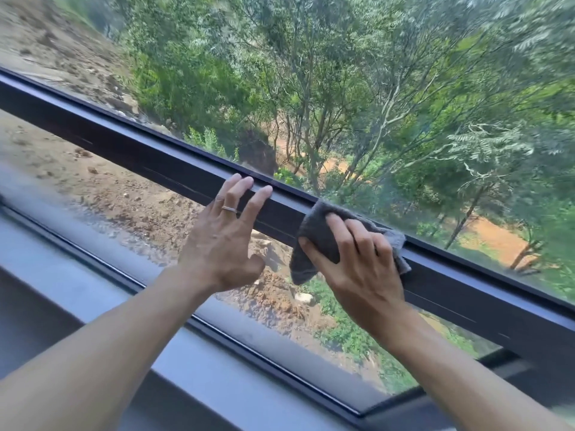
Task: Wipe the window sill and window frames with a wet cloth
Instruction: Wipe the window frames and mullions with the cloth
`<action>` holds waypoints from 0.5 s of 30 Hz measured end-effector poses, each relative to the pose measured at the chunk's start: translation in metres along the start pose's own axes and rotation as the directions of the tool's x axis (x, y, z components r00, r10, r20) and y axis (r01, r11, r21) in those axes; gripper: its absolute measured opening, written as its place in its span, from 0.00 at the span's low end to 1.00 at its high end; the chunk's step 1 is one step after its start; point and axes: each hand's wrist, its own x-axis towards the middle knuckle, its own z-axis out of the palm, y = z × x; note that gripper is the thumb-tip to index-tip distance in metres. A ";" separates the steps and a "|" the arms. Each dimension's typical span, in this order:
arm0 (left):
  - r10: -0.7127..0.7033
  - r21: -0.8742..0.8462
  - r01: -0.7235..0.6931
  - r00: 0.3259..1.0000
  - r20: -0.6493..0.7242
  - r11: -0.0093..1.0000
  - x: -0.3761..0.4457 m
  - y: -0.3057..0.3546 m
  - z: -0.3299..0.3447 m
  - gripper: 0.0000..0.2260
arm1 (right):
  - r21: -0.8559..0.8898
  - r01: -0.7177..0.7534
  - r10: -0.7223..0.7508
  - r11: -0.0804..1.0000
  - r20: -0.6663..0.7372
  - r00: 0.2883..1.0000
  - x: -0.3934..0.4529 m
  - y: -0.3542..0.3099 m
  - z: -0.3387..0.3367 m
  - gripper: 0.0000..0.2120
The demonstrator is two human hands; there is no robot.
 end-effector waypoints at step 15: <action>-0.024 0.073 0.028 0.998 -0.063 0.997 -0.002 -0.042 -0.024 0.46 | 0.019 -0.029 0.029 0.999 -0.004 1.000 0.030 -0.023 0.011 0.21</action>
